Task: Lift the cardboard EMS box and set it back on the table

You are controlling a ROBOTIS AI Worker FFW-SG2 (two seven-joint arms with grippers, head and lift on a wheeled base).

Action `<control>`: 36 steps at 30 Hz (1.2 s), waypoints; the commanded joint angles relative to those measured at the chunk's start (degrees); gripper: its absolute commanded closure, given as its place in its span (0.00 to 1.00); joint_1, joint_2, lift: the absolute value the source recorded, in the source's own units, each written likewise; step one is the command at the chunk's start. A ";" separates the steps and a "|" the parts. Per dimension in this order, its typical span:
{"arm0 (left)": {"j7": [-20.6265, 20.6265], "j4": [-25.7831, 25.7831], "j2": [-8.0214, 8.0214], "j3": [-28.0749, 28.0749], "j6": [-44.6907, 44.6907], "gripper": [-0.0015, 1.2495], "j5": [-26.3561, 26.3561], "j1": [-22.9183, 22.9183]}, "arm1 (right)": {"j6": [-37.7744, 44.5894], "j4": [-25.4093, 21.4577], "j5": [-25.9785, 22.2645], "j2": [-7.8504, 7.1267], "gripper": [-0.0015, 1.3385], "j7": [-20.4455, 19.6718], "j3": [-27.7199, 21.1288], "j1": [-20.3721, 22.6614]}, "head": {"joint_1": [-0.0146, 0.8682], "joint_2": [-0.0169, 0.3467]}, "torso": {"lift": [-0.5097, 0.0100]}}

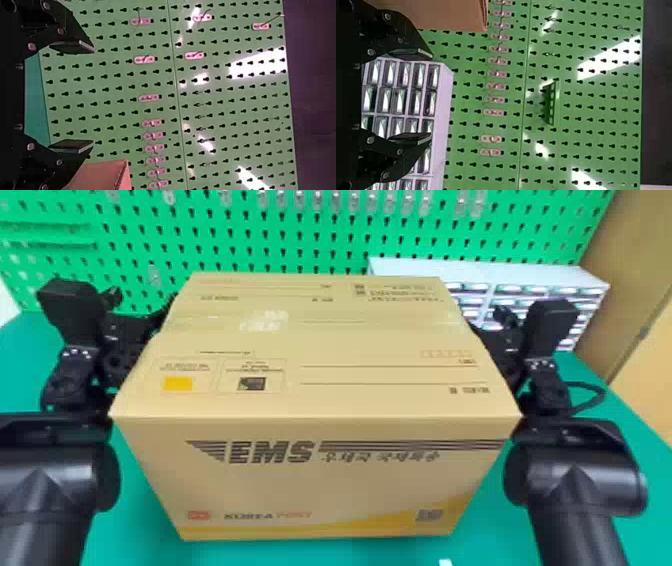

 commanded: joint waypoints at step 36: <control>0.79 2.99 0.00 0.29 0.26 0.34 1.14 3.69 | -0.35 5.63 0.00 -0.97 0.40 0.00 0.14 2.46 | 0.78 0.01 | 0.80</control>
